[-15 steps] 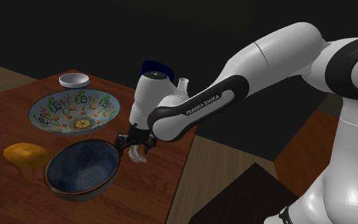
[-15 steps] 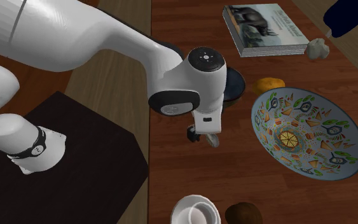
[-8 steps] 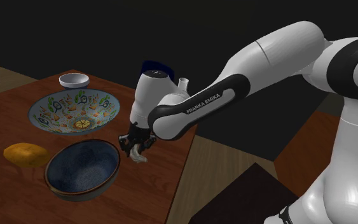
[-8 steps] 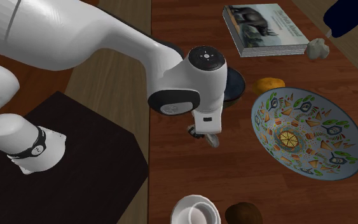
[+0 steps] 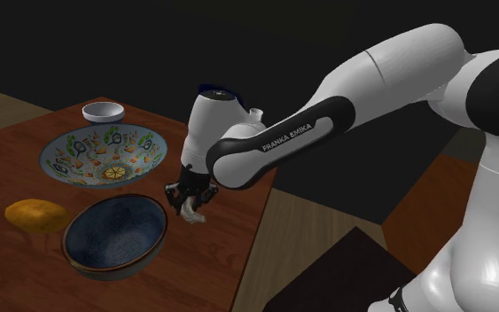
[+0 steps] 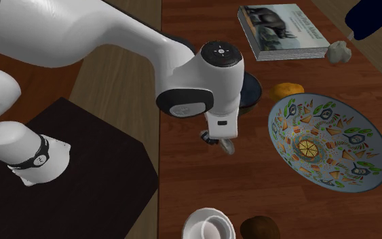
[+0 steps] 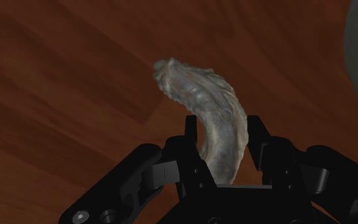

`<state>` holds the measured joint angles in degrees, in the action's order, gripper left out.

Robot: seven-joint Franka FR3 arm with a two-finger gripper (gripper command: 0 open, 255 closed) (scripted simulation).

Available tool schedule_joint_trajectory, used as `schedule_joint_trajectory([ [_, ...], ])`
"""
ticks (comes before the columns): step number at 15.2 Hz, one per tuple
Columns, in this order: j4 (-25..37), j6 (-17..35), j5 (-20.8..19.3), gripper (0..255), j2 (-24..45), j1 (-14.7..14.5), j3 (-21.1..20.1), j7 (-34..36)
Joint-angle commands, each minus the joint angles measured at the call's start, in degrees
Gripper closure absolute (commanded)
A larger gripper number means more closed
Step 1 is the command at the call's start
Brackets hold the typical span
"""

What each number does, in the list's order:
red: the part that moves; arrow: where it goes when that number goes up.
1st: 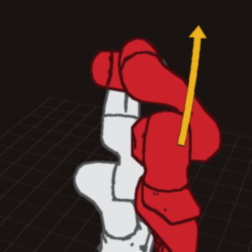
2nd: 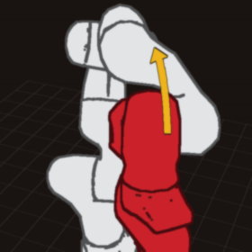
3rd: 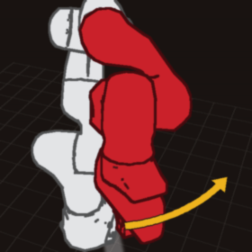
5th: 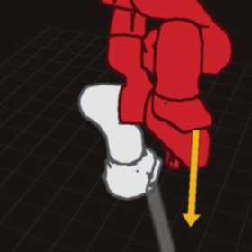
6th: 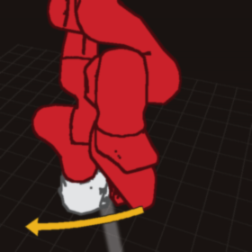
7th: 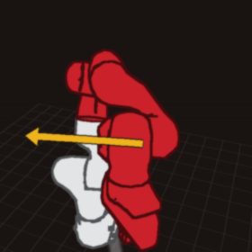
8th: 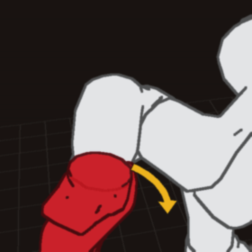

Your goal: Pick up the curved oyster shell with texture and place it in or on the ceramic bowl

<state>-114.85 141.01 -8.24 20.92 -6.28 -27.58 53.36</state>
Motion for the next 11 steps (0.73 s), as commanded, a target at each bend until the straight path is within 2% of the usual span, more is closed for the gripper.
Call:
schedule_joint_trajectory([
  [1, 0.5, -1.4, 0.6, 255, -0.9, 0.2, -0.4, -0.3],
  [11, 2.9, -7.8, 3.7, 255, -5.4, 1.4, -1.8, -2.0],
])
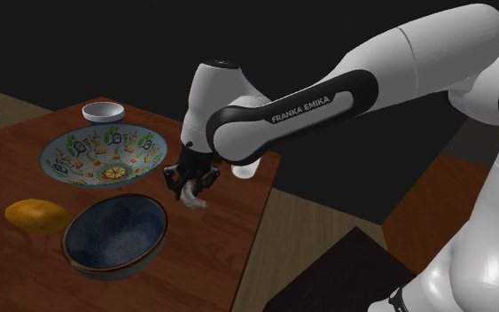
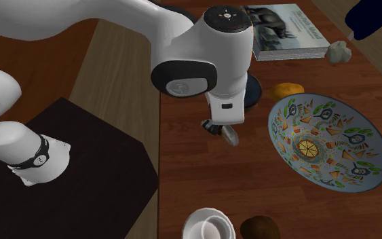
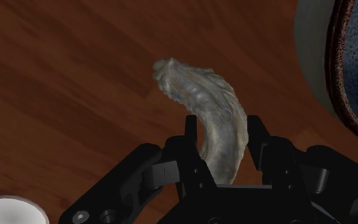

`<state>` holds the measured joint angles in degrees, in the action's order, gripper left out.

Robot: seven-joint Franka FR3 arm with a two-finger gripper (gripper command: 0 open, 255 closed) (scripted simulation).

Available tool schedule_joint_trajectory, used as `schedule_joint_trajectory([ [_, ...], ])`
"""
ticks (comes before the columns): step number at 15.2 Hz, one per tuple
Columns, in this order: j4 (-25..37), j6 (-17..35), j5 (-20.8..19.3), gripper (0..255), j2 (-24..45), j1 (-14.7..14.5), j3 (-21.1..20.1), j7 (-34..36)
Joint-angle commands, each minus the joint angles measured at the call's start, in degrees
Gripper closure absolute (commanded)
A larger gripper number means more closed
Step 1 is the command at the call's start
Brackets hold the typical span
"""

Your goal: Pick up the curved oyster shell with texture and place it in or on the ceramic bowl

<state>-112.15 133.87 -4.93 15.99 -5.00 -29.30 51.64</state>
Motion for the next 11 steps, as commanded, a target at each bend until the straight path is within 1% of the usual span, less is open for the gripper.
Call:
schedule_joint_trajectory([
  [1, 0.5, -1.4, 0.6, 255, -0.9, 0.3, -0.2, -0.4],
  [11, 4.4, -8.2, 2.8, 255, -4.3, 0.9, -1.0, -1.5],
])
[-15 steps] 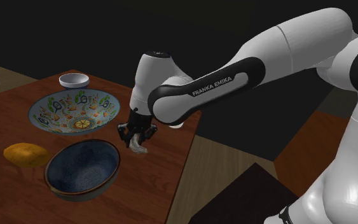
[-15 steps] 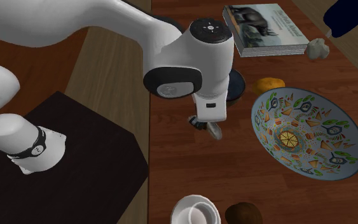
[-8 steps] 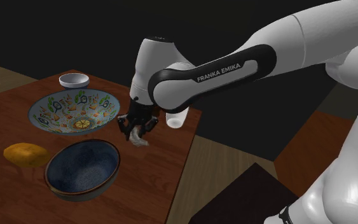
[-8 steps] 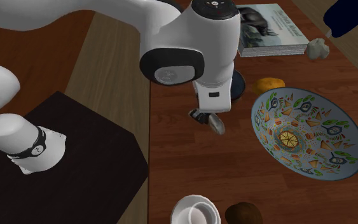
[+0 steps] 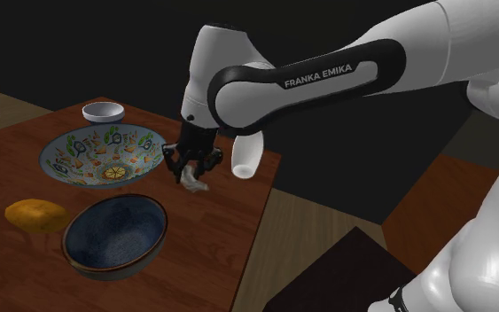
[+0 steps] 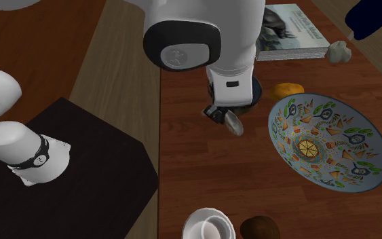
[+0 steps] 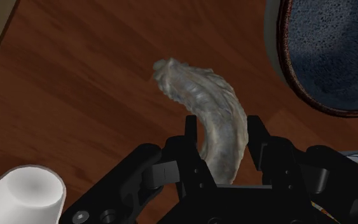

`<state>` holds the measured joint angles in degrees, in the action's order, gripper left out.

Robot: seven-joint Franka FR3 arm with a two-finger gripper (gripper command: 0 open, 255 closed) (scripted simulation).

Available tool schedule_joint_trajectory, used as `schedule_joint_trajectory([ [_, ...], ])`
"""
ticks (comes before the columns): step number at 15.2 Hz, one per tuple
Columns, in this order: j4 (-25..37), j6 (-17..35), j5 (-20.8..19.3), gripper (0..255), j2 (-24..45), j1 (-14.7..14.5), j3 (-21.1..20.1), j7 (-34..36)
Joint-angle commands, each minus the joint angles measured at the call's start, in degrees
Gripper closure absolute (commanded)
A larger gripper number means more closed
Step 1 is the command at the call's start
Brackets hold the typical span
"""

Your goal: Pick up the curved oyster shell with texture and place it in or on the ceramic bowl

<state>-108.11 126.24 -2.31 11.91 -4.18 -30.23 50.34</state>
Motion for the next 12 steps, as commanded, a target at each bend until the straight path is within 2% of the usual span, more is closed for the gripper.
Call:
schedule_joint_trajectory([
  [1, 0.8, -1.3, 0.4, 255, -0.5, 0.2, -0.1, -0.3],
  [7, 3.8, -5.5, 1.2, 255, -2.0, 0.4, -0.3, -0.6],
  [12, 11.7, -7.7, -3.8, 255, 4.5, -5.4, -1.6, 7.5],
])
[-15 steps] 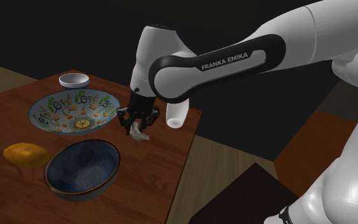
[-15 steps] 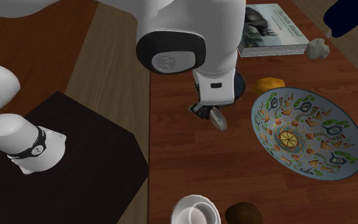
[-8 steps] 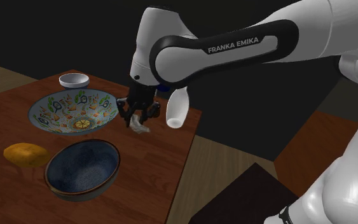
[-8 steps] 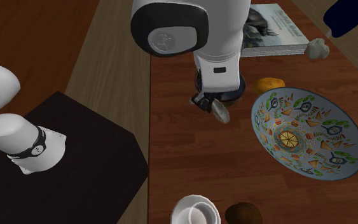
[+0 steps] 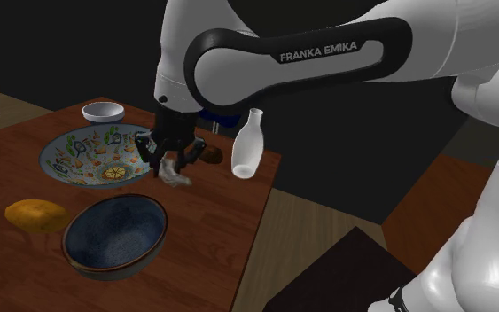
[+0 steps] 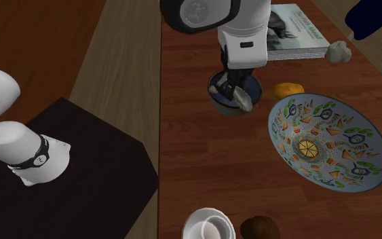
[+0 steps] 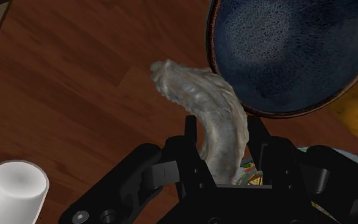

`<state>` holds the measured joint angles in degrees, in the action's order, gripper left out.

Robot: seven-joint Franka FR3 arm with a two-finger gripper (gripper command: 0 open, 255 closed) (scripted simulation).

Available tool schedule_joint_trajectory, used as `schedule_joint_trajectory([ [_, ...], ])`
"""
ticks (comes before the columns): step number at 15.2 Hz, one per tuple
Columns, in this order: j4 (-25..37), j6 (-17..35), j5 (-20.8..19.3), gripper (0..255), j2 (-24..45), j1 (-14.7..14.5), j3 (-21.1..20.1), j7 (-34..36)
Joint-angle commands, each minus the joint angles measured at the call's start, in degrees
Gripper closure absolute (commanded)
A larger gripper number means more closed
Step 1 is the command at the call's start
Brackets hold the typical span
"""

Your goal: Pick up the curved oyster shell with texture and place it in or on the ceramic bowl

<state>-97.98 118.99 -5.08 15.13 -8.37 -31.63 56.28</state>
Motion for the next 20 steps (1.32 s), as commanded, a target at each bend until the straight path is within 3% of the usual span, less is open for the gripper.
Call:
schedule_joint_trajectory([
  [1, 3.4, -1.0, -2.0, 255, 2.8, -2.4, -0.3, 3.1],
  [8, 18.7, -6.5, -8.5, 255, 13.5, -12.4, 0.0, 11.7],
  [20, 12.0, 1.7, -9.8, 255, 15.3, -12.1, 0.9, 12.5],
])
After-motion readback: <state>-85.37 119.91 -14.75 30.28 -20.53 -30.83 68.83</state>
